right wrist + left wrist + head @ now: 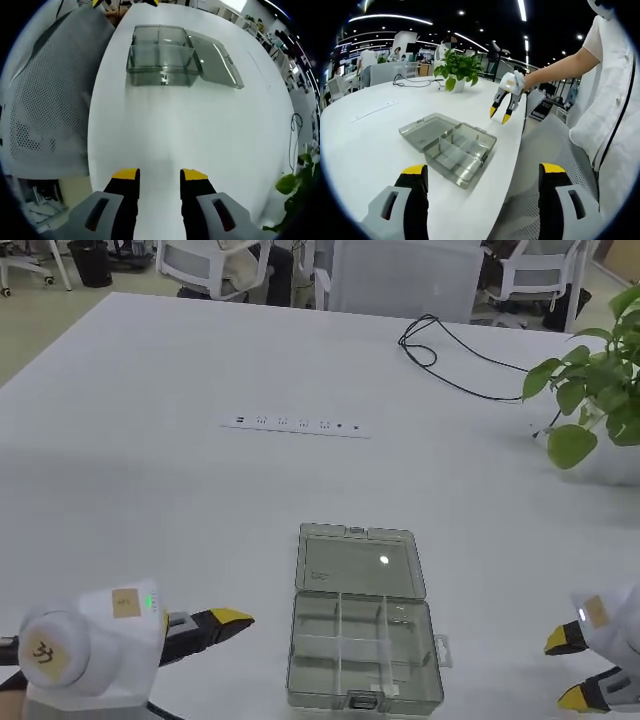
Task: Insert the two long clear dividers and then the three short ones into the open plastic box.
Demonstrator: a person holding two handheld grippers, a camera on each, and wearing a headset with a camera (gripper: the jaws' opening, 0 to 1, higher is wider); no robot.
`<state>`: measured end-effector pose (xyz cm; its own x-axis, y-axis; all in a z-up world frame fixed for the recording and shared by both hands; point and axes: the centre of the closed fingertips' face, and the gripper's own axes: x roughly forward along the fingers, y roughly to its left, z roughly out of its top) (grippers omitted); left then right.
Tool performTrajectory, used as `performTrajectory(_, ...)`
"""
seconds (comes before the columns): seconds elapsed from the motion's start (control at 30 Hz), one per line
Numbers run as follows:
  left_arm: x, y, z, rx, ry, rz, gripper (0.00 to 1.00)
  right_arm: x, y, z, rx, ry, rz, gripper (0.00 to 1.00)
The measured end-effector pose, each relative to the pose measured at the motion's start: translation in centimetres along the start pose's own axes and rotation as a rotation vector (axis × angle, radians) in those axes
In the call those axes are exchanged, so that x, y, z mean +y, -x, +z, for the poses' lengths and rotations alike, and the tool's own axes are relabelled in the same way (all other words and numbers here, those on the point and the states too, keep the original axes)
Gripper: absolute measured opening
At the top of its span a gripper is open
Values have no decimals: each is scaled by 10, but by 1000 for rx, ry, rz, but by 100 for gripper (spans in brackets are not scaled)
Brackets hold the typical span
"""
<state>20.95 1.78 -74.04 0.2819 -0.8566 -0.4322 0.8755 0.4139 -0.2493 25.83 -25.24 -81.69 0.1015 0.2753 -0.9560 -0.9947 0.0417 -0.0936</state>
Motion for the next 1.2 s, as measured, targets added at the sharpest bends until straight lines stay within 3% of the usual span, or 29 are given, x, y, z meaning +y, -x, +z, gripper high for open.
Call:
performTrajectory(0.27, 4, -6, 19, -34, 38, 24, 90, 3, 26, 56, -98, 38, -61, 33)
performTrajectory(0.47, 1, -14, 35, -75, 118, 12, 84, 2, 43, 92, -144, 63, -105, 33)
performTrajectory(0.6, -4, -22, 51, -134, 237, -9, 81, 4, 51, 115, -174, 63, -128, 33)
performTrajectory(0.73, -4, -29, 63, -175, 320, -19, 75, 9, 54, 137, -198, 76, -147, 33)
performTrajectory(0.97, -13, -43, 74, -184, 442, -64, 64, 14, 61, 168, -239, 73, -168, 33)
performTrajectory(1.2, -17, -54, 76, -178, 507, -74, 45, 20, 67, 190, -267, 85, -174, 33)
